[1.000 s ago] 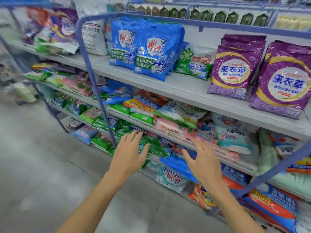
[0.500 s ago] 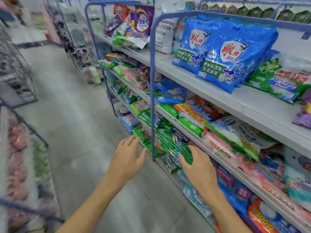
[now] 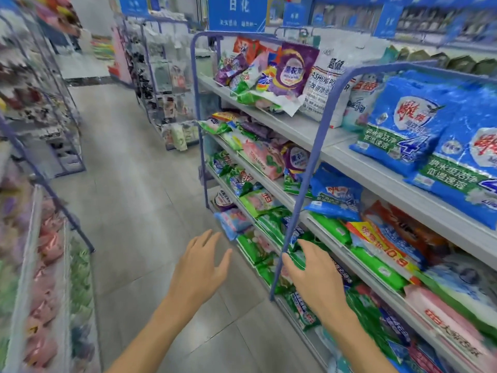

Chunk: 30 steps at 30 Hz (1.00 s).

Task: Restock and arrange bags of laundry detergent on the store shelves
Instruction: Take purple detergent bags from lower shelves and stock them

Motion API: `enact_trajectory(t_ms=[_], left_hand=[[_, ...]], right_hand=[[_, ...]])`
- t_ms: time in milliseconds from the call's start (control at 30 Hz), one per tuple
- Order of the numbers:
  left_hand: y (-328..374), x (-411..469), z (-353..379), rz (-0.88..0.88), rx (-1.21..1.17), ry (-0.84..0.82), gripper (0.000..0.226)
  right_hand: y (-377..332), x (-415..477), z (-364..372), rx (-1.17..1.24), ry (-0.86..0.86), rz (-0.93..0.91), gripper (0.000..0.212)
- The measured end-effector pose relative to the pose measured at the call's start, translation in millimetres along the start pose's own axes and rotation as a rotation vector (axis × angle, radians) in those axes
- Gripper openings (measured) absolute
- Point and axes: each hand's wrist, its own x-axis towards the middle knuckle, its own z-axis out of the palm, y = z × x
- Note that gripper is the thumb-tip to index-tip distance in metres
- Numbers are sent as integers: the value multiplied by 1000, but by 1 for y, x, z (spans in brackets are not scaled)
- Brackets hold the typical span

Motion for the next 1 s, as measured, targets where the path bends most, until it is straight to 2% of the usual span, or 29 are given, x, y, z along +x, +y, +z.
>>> enact_trajectory(t_ms=[333, 767, 1000], left_hand=[[-65, 103, -27, 52, -54, -45, 58], [-109, 315, 4, 154, -63, -180, 56], [-105, 407, 32, 223, -148, -300, 57]], right_hand=[[-68, 96, 53, 3, -7, 59, 64], [-82, 290, 107, 28, 45, 207, 69], [-77, 367, 118, 39, 89, 363, 69]])
